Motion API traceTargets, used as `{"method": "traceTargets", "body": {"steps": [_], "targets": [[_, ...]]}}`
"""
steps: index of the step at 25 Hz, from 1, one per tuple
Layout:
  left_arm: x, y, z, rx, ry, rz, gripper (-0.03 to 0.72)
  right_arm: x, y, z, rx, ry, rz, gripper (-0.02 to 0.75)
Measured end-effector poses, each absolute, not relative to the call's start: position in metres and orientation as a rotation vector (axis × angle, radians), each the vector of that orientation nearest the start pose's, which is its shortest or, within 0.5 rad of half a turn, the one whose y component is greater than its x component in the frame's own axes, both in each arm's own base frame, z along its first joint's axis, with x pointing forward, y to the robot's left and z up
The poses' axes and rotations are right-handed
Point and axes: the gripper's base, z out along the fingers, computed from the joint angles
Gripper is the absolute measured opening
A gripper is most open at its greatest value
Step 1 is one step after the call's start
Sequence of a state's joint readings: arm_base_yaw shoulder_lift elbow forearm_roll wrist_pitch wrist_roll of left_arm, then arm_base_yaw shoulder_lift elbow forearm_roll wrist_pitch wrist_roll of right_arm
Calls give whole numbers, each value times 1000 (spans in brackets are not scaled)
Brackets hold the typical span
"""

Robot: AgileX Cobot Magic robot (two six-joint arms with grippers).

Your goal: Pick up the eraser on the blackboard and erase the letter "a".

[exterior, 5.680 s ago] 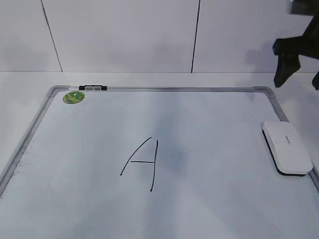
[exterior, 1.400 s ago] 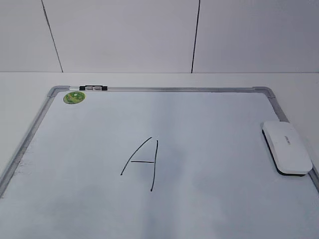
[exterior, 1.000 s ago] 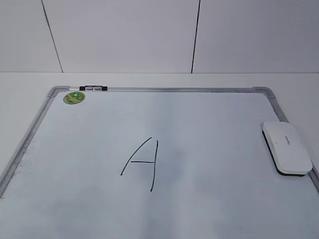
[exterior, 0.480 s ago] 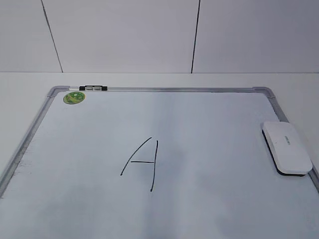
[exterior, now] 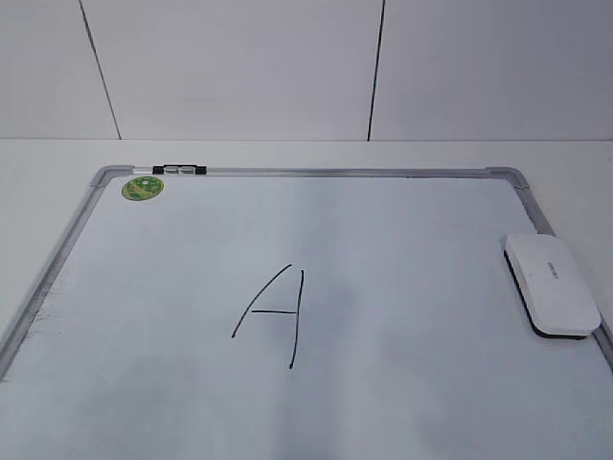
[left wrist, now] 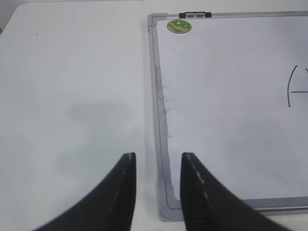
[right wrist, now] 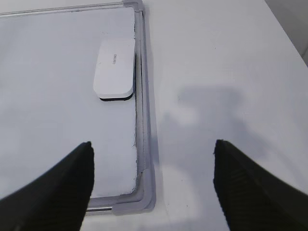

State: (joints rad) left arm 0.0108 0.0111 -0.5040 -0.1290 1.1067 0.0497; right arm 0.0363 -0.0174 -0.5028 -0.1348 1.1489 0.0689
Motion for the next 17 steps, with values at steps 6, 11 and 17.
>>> {"method": "traceTargets", "body": {"steps": [6, 11, 17], "targets": [[-6, -11, 275, 50, 2092, -119, 235, -12, -12, 271, 49, 2105, -100, 592], [-6, -11, 275, 50, 2092, -119, 235, -12, -12, 271, 49, 2105, -100, 592], [-6, -11, 275, 50, 2092, -119, 235, -12, -12, 271, 49, 2105, -100, 592]]}}
